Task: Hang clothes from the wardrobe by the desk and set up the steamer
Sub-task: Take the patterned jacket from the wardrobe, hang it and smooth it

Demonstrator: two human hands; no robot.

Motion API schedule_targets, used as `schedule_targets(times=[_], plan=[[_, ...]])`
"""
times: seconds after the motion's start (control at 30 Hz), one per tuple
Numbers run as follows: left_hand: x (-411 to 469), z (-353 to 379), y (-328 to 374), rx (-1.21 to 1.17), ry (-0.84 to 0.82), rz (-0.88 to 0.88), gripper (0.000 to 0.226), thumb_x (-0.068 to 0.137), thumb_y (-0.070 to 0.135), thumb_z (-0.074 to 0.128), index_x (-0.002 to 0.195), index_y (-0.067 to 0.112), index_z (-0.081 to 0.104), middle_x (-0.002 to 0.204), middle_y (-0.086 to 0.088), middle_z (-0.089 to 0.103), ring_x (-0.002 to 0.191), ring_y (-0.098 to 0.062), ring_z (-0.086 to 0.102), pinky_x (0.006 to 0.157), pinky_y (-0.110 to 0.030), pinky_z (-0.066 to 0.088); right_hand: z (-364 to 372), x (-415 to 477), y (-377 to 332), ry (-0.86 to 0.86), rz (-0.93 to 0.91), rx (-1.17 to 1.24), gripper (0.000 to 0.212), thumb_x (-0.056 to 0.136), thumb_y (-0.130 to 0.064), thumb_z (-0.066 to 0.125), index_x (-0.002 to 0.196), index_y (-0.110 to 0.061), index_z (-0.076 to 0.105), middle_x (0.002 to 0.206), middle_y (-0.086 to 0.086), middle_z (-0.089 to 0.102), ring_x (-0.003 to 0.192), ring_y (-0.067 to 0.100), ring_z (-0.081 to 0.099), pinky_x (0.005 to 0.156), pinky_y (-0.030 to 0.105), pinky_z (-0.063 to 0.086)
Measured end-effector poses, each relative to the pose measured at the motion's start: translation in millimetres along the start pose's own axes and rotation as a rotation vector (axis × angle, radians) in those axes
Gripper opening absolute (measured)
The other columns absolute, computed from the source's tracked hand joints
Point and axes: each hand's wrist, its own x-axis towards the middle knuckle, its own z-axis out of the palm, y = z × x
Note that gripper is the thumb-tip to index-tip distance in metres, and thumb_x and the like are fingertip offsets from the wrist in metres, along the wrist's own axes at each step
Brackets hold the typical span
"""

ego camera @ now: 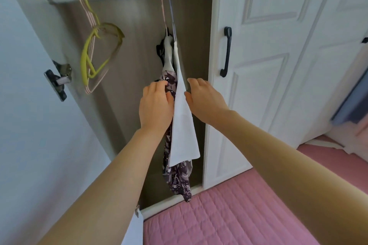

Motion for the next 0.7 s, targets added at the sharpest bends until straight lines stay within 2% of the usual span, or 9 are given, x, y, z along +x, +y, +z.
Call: schedule_targets(times=[0.2, 0.33, 0.43, 0.7], plan=[[35, 15, -8, 0.030, 0.035, 0.108, 0.039, 0.092, 0.031, 0.056, 0.126, 0.013, 0.054, 0.126, -0.007, 0.057, 0.109, -0.023, 0.054, 0.083, -0.033, 0.052, -1, 56, 2, 0.023, 0.040, 0.173, 0.045, 0.100, -0.038, 0.040, 0.139, -0.015, 0.039, 0.135, 0.007, 0.051, 0.119, 0.025, 0.053, 0.096, 0.035, 0.046], [56, 25, -17, 0.053, 0.053, 0.121, 0.039, 0.092, 0.027, 0.059, 0.127, 0.013, 0.052, 0.126, -0.005, 0.055, 0.107, -0.021, 0.055, 0.079, -0.026, 0.049, 3, 84, 1, 0.039, 0.050, 0.246, 0.045, 0.099, -0.039, 0.043, 0.135, -0.011, 0.041, 0.127, 0.010, 0.055, 0.109, 0.025, 0.058, 0.088, 0.033, 0.049], [62, 27, -18, 0.049, 0.059, 0.129, 0.039, 0.092, 0.026, 0.059, 0.128, 0.013, 0.051, 0.126, -0.005, 0.054, 0.106, -0.021, 0.054, 0.077, -0.024, 0.045, 6, 95, 1, 0.049, 0.059, 0.273, 0.043, 0.099, -0.035, 0.046, 0.133, -0.009, 0.042, 0.122, 0.011, 0.058, 0.103, 0.025, 0.060, 0.081, 0.031, 0.049], [83, 36, -14, -0.019, 0.056, 0.147, 0.051, 0.090, 0.033, 0.061, 0.134, 0.013, 0.044, 0.131, -0.005, 0.052, 0.111, -0.021, 0.055, 0.081, -0.027, 0.049, 5, 113, 5, 0.030, 0.086, 0.414, 0.041, 0.095, -0.014, 0.054, 0.134, -0.010, 0.042, 0.118, 0.009, 0.059, 0.097, 0.020, 0.059, 0.076, 0.022, 0.044]])
